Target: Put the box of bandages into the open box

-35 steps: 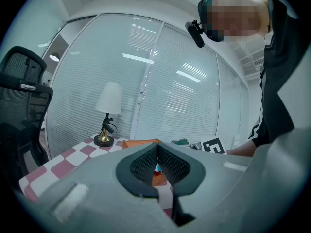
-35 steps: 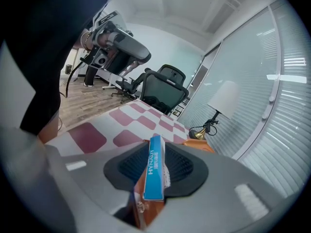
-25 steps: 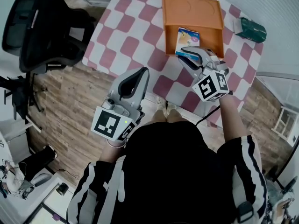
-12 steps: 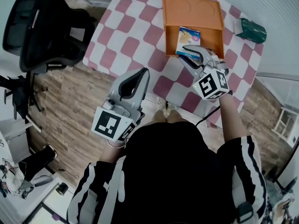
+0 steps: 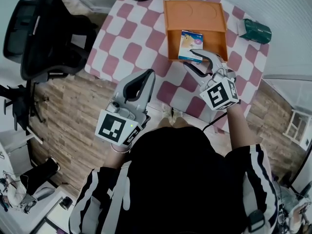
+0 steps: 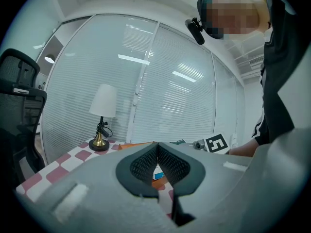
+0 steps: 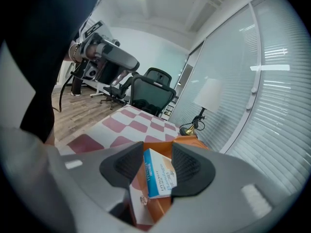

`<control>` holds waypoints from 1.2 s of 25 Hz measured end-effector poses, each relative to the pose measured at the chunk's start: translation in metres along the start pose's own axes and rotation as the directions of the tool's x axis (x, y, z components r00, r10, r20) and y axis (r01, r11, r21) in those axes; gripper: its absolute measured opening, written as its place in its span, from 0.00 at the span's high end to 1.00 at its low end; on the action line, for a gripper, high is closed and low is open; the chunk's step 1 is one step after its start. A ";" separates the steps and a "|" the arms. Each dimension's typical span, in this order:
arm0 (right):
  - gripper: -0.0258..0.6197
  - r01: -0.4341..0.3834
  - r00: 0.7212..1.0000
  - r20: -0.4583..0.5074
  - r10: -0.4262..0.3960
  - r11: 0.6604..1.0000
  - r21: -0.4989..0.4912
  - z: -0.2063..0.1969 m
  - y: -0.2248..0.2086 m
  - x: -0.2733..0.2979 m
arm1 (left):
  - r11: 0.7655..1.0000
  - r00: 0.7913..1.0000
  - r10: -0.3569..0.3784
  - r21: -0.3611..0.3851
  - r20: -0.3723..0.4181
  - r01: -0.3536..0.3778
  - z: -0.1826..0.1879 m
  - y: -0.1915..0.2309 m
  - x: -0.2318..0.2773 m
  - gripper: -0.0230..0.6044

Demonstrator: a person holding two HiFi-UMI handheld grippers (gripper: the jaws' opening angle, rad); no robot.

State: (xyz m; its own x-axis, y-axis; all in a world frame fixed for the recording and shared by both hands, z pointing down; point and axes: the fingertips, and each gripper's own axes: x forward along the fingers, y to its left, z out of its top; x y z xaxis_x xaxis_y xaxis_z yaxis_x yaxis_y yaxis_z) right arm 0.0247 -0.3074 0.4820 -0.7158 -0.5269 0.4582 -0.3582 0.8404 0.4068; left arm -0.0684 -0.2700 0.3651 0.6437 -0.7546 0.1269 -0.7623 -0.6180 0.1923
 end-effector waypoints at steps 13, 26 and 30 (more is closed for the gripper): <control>0.70 0.140 0.973 0.150 -0.174 0.967 0.212 0.058 -0.029 -0.054 | 0.998 0.998 -0.055 0.026 0.026 0.055 0.018 -0.012 0.017 0.97; 0.73 0.204 0.915 0.256 -0.312 0.905 0.374 0.103 -0.050 -0.109 | 0.994 0.993 -0.098 0.052 0.071 0.094 0.042 -0.024 0.030 0.97; 0.80 0.215 0.902 0.272 -0.335 0.895 0.390 0.114 -0.055 -0.120 | 0.993 0.991 -0.105 0.067 0.085 0.100 0.051 -0.025 0.032 0.97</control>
State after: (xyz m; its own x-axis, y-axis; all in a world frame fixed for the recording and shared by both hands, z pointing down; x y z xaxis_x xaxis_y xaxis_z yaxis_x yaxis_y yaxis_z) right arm 0.0623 -0.2758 0.3145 -0.6886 -0.7224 0.0621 -0.7085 0.6887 0.1541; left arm -0.0319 -0.2899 0.3146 0.7123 -0.7015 0.0225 -0.6971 -0.7035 0.1384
